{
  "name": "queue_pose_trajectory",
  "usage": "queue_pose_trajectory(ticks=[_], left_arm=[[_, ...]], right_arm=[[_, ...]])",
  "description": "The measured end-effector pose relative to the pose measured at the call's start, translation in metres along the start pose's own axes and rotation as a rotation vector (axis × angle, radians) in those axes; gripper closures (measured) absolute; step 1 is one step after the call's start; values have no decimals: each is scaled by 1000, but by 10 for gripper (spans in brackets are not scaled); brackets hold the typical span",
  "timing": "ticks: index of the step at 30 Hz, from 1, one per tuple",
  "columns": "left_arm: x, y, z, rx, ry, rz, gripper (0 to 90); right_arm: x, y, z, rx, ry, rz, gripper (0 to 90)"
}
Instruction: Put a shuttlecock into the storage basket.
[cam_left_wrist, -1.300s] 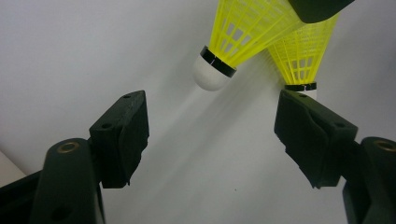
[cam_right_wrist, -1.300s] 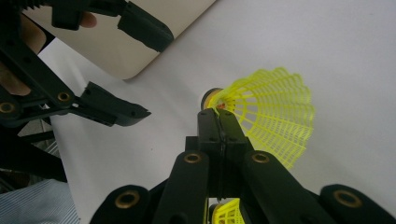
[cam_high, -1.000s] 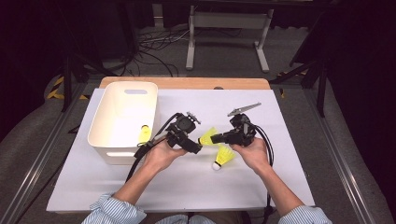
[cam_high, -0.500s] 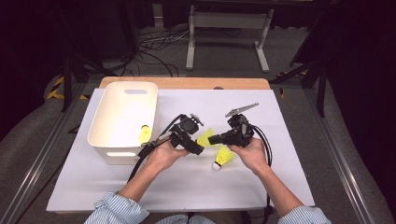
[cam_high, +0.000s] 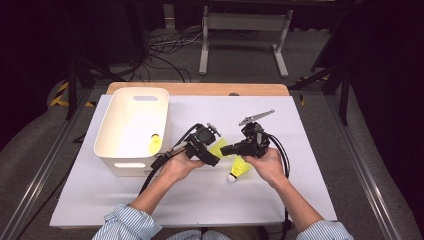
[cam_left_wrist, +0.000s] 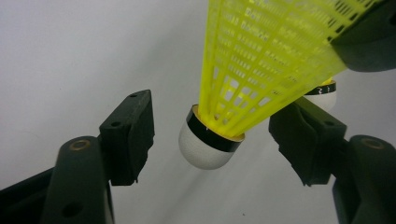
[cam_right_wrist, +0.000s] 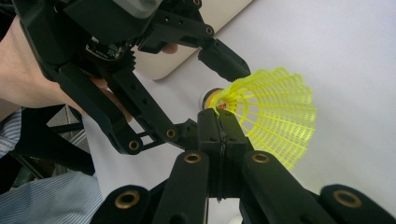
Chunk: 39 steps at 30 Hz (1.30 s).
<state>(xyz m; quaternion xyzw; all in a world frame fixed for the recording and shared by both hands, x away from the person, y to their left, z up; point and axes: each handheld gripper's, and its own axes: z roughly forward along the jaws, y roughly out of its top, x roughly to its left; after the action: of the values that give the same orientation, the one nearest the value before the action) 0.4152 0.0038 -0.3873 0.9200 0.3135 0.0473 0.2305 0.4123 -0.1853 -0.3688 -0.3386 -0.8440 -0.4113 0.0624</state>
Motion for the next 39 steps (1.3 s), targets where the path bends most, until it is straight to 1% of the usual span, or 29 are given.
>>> queue_pose_trajectory(ticks=[4,7,9,11,13,14,18,23,29,37,38,39], left_arm=[[0,0,-1,9,-4,10,387],[0,0,-1,8,-9,16,425],[0,0,-1,4,-11,11,443],[-1,0,-1,2,-15,18,479],[-1,0,-1,3,-11,17,496],[-1,0,-2,7,-8,27,508],[-1,-2,-3,10,-1,27,552],[-2,-2,-3,25,11,45,600],[-4,-3,-3,35,19,58,637],[-4,-2,-4,47,15,52,644],[-5,-2,-5,47,21,50,644],[-5,-2,-5,47,21,50,645]], right_arm=[[0,0,0,-4,3,3,900],[-1,0,0,-6,4,5,900],[-1,0,0,-7,4,7,900],[-1,-1,0,-9,4,9,900],[-2,0,0,-12,2,6,900],[-2,0,0,-12,2,6,900],[-3,0,0,-17,-2,11,900],[-4,0,0,-20,-7,16,900],[-6,0,-1,-30,-17,19,900],[-5,0,0,-30,-37,8,900],[-5,0,0,-37,-51,1,897],[-5,0,0,-37,-51,1,897]])
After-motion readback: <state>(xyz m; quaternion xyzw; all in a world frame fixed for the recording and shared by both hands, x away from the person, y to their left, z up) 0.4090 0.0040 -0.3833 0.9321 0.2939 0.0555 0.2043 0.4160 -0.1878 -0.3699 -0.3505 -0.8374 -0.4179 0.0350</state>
